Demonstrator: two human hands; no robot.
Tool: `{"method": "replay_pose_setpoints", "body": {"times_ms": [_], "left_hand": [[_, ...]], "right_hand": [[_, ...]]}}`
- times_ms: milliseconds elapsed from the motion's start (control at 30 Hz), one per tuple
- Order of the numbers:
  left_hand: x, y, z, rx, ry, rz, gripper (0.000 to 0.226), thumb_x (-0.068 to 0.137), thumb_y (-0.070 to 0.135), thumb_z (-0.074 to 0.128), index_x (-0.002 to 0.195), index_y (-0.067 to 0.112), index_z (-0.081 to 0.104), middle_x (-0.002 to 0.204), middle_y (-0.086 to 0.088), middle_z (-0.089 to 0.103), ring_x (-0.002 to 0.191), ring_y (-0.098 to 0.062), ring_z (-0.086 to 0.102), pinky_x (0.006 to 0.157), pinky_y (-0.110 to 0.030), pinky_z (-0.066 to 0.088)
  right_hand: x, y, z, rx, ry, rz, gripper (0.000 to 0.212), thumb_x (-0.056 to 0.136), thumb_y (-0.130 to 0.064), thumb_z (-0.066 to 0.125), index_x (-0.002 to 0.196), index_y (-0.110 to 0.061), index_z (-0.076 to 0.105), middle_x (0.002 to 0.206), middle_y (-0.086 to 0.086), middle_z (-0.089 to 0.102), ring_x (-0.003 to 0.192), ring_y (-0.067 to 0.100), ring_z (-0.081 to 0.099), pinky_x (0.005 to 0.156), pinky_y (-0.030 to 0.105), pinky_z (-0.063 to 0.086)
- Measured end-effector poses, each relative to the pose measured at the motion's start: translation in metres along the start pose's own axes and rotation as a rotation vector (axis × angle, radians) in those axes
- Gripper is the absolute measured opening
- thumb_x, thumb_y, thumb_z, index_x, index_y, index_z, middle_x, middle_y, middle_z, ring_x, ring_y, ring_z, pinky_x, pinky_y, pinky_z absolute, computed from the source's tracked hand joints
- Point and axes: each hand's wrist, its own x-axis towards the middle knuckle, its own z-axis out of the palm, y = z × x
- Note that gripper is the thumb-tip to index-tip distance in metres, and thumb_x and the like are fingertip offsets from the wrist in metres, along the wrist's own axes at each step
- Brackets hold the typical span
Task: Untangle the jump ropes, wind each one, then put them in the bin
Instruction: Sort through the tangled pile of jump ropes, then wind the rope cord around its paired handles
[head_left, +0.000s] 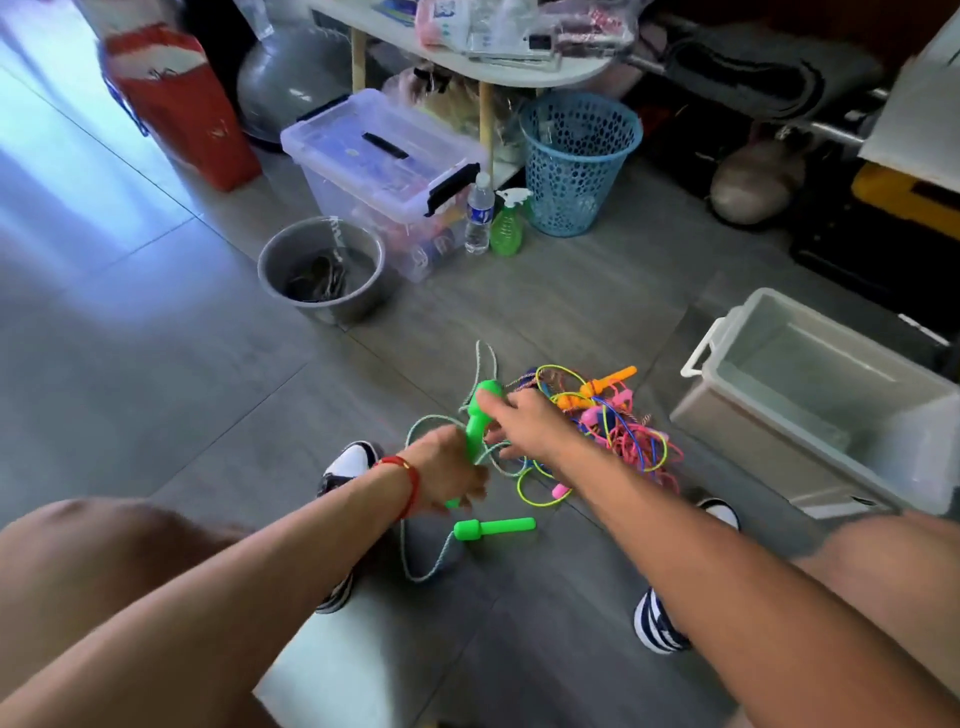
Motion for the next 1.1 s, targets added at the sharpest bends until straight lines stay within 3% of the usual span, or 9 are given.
{"method": "replay_pose_setpoints", "body": {"times_ms": [133,300,400,500,600,700,833,967,1100], "left_hand": [[0.01,-0.046,-0.007,-0.384,0.22,-0.171,0.007,0.094,0.006,0.053,0.087,0.009,0.055,0.075,-0.015,0.055,0.04,-0.019,0.048,0.043,-0.028,0.047],[0.022,-0.063,-0.018,-0.513,0.32,-0.248,0.017,0.078,0.026,0.061,0.073,0.014,0.05,0.07,-0.014,0.046,0.049,-0.02,0.036,0.05,-0.023,0.035],[0.033,-0.057,-0.012,-0.575,0.255,-0.244,0.02,0.101,0.02,0.054,0.083,0.014,0.049,0.068,-0.01,0.049,0.047,-0.015,0.032,0.05,-0.019,0.028],[0.041,-0.054,-0.007,-0.62,0.181,-0.269,0.01,0.104,0.015,0.051,0.094,0.013,0.05,0.072,-0.011,0.052,0.049,-0.015,0.034,0.054,-0.022,0.028],[0.047,-0.049,-0.008,-0.633,0.159,-0.309,0.007,0.104,0.016,0.053,0.099,0.012,0.053,0.081,-0.013,0.057,0.052,-0.018,0.04,0.049,-0.022,0.038],[0.055,-0.041,-0.008,-0.627,0.158,-0.291,0.006,0.104,0.015,0.055,0.104,0.01,0.056,0.085,-0.012,0.063,0.054,-0.02,0.048,0.049,-0.025,0.047],[0.06,-0.034,-0.004,-0.643,0.178,-0.244,0.009,0.105,0.014,0.053,0.11,0.008,0.058,0.082,-0.009,0.064,0.055,-0.019,0.053,0.057,-0.029,0.05],[0.06,-0.024,0.001,-0.624,0.188,-0.147,0.002,0.103,0.01,0.055,0.102,0.009,0.057,0.08,-0.01,0.059,0.053,-0.017,0.053,0.063,-0.032,0.047],[0.045,-0.009,0.008,-0.432,0.309,-0.063,0.013,0.099,0.018,0.061,0.111,0.014,0.058,0.09,-0.013,0.061,0.069,-0.024,0.059,0.06,-0.039,0.055]], "right_hand": [[0.009,0.047,0.03,-0.176,0.114,0.035,0.063,0.09,-0.062,0.034,0.065,-0.016,0.069,0.082,0.012,0.076,0.087,0.036,0.07,0.082,0.044,0.052],[0.011,0.159,0.076,-0.49,-0.032,0.188,0.033,0.094,-0.022,0.046,0.096,-0.004,0.073,0.114,0.022,0.07,0.11,0.037,0.065,0.086,0.039,0.048],[0.013,0.206,0.101,-0.632,-0.227,0.142,0.032,0.094,-0.019,0.053,0.123,-0.018,0.067,0.164,0.008,0.027,0.149,0.025,0.031,0.115,0.039,0.035],[0.029,0.229,0.1,-0.815,-0.314,-0.016,0.045,0.095,-0.013,0.051,0.138,-0.026,0.056,0.17,-0.004,0.001,0.157,0.02,0.003,0.125,0.047,0.013],[0.047,0.237,0.095,-0.951,-0.299,-0.068,0.043,0.101,-0.011,0.043,0.14,-0.022,0.055,0.168,-0.002,0.014,0.156,0.024,0.006,0.125,0.051,0.006],[0.051,0.248,0.093,-0.97,-0.216,-0.023,0.037,0.102,-0.006,0.04,0.133,-0.017,0.057,0.148,0.006,0.04,0.142,0.029,0.034,0.12,0.048,0.021],[0.035,0.248,0.097,-0.364,-0.112,0.289,0.016,0.091,-0.015,0.062,0.088,-0.03,0.055,0.107,0.002,0.061,0.104,0.024,0.061,0.089,0.032,0.047],[0.026,0.199,0.093,0.339,-0.051,0.379,0.043,0.073,-0.008,0.083,0.096,-0.022,0.049,0.104,0.008,0.068,0.089,0.021,0.064,0.083,0.039,0.057],[0.017,0.125,0.051,0.838,-0.075,0.221,0.028,0.086,0.01,0.069,0.107,-0.003,0.058,0.104,0.016,0.069,0.09,0.028,0.07,0.08,0.046,0.062]]}}
